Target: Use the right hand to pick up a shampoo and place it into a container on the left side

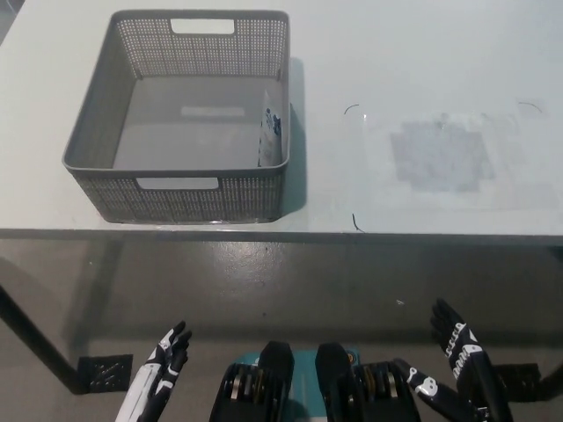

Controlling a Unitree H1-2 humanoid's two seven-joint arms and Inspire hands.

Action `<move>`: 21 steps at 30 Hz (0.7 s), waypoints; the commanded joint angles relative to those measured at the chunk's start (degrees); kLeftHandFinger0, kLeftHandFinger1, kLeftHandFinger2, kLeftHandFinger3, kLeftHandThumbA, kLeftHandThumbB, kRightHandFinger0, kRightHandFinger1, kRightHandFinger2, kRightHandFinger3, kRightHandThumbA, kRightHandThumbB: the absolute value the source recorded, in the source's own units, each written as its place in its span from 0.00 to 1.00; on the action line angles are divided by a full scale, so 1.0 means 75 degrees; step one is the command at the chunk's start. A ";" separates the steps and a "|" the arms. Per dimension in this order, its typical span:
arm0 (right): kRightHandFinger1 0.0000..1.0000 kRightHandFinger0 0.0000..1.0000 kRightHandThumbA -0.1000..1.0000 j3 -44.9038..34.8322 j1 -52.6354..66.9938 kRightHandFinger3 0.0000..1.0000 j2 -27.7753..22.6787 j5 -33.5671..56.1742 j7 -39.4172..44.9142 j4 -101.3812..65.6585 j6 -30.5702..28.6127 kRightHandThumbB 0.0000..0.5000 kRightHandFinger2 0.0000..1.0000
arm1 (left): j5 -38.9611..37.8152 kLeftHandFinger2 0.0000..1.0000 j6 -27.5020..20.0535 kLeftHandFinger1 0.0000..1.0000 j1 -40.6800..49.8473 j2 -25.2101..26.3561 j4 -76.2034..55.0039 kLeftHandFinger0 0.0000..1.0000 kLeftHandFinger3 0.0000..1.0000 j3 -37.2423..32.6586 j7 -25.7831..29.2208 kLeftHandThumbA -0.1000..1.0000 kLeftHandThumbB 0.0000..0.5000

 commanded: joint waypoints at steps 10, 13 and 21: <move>1.00 1.00 0.96 0.0115 -0.0105 1.00 -0.0024 -0.0379 0.0087 -0.0192 0.0170 0.45 1.00 | -0.0055 1.00 -0.0150 1.00 -0.0110 0.0164 -0.0164 1.00 1.00 0.0033 -0.0096 0.92 0.36; 1.00 1.00 0.97 0.0115 -0.0087 1.00 -0.0025 -0.0379 0.0100 -0.0242 0.0190 0.48 1.00 | -0.0039 1.00 -0.0151 1.00 -0.0076 0.0160 -0.0178 1.00 1.00 0.0033 -0.0081 0.92 0.37; 1.00 1.00 0.98 0.0125 -0.0110 1.00 -0.0009 -0.0490 0.0088 -0.0157 0.0097 0.46 1.00 | -0.0045 1.00 -0.0165 1.00 -0.0079 0.0185 -0.0160 1.00 1.00 0.0013 -0.0102 0.93 0.35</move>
